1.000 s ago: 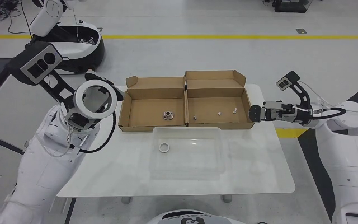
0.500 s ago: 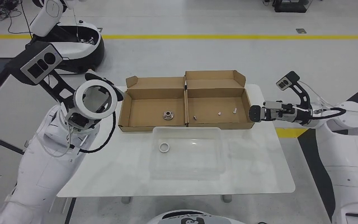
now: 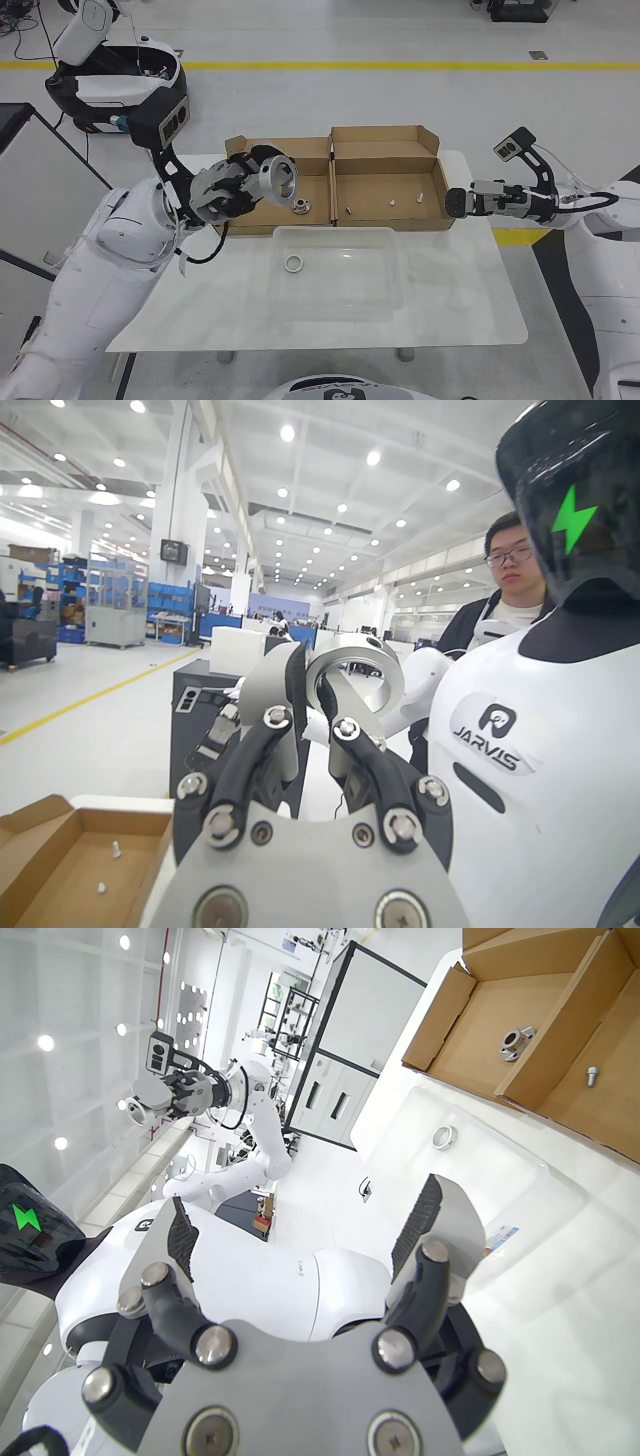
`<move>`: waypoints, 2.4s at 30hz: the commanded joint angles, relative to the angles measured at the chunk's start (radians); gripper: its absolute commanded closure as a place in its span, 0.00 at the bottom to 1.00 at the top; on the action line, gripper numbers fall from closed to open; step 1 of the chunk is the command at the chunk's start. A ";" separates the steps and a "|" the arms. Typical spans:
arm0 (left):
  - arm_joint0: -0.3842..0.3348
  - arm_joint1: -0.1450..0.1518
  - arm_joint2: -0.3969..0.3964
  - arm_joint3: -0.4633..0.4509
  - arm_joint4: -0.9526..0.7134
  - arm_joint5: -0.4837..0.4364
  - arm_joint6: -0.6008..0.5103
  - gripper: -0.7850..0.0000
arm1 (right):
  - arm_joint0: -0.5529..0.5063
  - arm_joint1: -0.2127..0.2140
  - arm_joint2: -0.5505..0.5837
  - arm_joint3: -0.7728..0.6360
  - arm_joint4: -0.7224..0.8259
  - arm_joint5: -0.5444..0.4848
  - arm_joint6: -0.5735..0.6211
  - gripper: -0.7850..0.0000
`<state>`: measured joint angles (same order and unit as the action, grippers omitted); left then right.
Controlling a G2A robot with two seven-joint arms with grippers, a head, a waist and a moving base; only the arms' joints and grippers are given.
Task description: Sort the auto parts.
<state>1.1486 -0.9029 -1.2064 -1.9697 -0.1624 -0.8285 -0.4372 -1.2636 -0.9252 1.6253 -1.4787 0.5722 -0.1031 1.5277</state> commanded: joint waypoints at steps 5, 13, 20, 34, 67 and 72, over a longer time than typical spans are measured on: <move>-0.128 -0.012 0.045 0.080 0.089 0.119 -0.106 1.00 | 0.000 0.000 0.000 0.000 0.000 0.000 0.000 0.00; -0.328 -0.032 0.169 0.233 0.203 0.352 -0.394 1.00 | 0.000 0.000 0.000 0.000 0.000 0.000 0.000 0.00; -0.405 -0.054 0.278 0.348 0.336 0.509 -0.514 1.00 | 0.000 0.000 0.000 0.000 0.000 0.000 0.000 0.00; -0.556 -0.144 0.515 0.636 0.493 0.599 -0.580 1.00 | 0.000 0.000 0.000 0.000 0.000 0.000 0.000 0.00; -0.694 -0.391 0.828 1.315 0.774 0.448 -0.529 1.00 | 0.000 0.000 0.000 0.000 0.000 0.000 0.000 0.00; -0.692 -0.414 0.835 1.352 0.791 0.435 -0.513 1.00 | 0.000 0.000 0.000 0.000 0.000 0.000 0.000 0.00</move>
<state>0.4565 -1.3138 -0.3710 -0.6229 0.6284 -0.3927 -0.9515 -1.2636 -0.9252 1.6253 -1.4787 0.5722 -0.1031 1.5277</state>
